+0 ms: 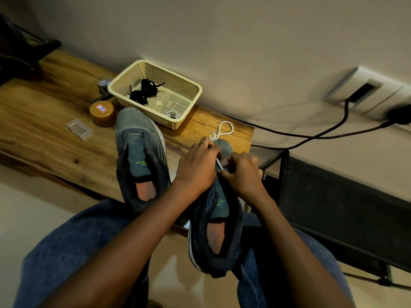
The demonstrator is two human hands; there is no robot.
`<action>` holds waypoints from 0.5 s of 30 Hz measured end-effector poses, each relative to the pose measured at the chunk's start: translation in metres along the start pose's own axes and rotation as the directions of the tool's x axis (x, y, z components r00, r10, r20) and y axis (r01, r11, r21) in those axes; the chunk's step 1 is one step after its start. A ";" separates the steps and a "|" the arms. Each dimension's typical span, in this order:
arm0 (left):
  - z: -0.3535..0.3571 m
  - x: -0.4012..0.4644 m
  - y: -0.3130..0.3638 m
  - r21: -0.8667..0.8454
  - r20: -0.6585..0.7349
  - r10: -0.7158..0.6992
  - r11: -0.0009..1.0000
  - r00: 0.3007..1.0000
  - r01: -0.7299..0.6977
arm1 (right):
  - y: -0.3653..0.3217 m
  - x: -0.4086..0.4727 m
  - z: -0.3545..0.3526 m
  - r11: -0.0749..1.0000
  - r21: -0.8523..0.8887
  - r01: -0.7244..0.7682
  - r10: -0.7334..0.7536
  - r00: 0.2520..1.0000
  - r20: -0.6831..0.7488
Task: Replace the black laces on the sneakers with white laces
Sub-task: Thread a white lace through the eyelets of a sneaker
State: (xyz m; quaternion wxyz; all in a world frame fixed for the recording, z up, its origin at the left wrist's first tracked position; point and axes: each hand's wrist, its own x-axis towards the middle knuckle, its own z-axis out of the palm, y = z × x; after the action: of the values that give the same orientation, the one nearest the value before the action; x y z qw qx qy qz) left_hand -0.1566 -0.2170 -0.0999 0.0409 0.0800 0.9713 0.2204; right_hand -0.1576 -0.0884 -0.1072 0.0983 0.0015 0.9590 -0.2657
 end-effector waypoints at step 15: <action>-0.008 0.006 0.011 0.015 -0.249 0.097 0.995 0.964 -0.097 | -0.010 0.002 -0.016 0.950 0.304 0.068 -0.052 0.997 -0.060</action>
State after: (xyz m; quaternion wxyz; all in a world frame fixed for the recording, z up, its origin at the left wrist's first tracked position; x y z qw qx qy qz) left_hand -0.1623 -0.2094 -0.0882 -0.0924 0.0992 0.9639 0.2293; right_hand -0.1628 -0.0884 -0.0890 0.0641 -0.0055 0.9082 -0.4136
